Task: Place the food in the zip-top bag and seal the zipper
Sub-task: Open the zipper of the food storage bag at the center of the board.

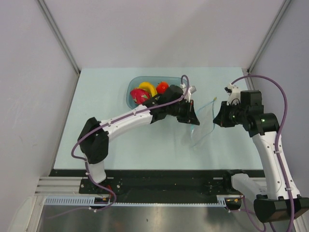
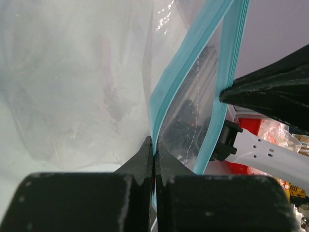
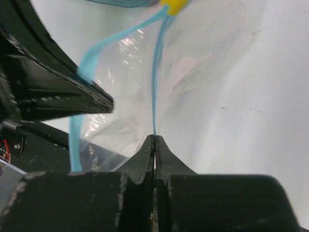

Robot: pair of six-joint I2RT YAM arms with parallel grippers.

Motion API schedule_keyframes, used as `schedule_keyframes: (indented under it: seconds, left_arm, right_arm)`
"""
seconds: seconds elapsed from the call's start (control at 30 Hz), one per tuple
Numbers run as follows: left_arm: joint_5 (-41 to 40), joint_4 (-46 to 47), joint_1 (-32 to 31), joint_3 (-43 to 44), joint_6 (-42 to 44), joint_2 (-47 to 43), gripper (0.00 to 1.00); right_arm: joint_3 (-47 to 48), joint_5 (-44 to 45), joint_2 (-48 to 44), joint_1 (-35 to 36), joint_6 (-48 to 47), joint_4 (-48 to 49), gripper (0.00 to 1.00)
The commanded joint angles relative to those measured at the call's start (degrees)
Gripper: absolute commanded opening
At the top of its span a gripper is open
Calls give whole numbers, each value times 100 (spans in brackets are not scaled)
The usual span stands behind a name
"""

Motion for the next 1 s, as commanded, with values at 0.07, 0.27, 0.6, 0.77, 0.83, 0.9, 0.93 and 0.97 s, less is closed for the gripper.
schedule_keyframes:
  seconds: [0.07,0.27,0.6,0.77,0.83,0.9,0.93,0.97]
  left_arm:
    - [123,-6,294,-148,364,-778,0]
    - [62,-454,303,36,891,-927,0]
    - [-967,-1633,409,432,1664,-374,2]
    - [-511,-1554,418,327,2253,-488,30]
    - [-83,-1563,522,274,2639,-637,46]
    - [122,-1545,654,161,2834,-795,74]
    - [323,-1406,864,116,2869,-987,80]
    - [359,-1361,979,64,2939,-1085,91]
  right_arm:
    - [801,340,-195,-40,-405,-589,0]
    - [2101,770,41,-57,-1142,-1484,0]
    - [1410,1035,226,-22,-1304,-1259,0]
    - [900,640,420,250,-1004,-661,0]
    - [802,481,473,303,-837,-371,0]
    - [715,367,516,329,-758,-186,0]
    - [697,349,551,329,-705,-133,0]
    - [688,340,552,338,-696,-71,0]
